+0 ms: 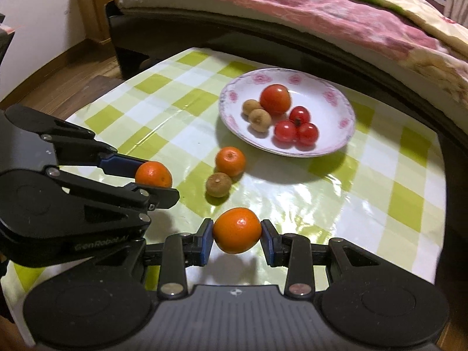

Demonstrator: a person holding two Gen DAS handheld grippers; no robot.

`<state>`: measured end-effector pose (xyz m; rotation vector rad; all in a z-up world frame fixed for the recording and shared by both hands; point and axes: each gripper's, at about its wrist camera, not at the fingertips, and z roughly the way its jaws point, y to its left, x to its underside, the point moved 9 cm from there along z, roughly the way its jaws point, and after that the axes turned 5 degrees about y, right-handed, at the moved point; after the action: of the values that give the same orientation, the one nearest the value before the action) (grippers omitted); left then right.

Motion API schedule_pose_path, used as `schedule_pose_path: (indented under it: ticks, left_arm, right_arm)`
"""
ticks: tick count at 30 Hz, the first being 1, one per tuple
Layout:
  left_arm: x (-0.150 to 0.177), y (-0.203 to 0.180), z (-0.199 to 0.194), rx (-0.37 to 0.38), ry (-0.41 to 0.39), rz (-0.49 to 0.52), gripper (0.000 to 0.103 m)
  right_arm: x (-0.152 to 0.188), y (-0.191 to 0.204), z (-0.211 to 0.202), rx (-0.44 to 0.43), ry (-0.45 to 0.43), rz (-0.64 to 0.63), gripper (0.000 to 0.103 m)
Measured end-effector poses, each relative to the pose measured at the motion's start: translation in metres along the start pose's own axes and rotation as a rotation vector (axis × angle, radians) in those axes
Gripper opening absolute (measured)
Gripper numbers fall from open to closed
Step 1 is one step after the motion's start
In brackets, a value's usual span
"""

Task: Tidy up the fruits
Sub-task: 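Carry both oranges toward the flowered plate, then lower both held oranges into the plate beside the tomatoes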

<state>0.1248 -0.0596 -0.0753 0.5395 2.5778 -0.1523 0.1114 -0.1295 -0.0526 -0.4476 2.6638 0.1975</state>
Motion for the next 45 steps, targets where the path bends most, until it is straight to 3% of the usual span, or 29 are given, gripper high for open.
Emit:
schedule_pose_path:
  ticks: [45]
  left_arm:
    - [-0.081,0.007,0.027,-0.079,-0.07,0.019,0.037]
  right_arm:
    - [-0.057,-0.062,0.014,0.088,-0.066,0.114,0.039]
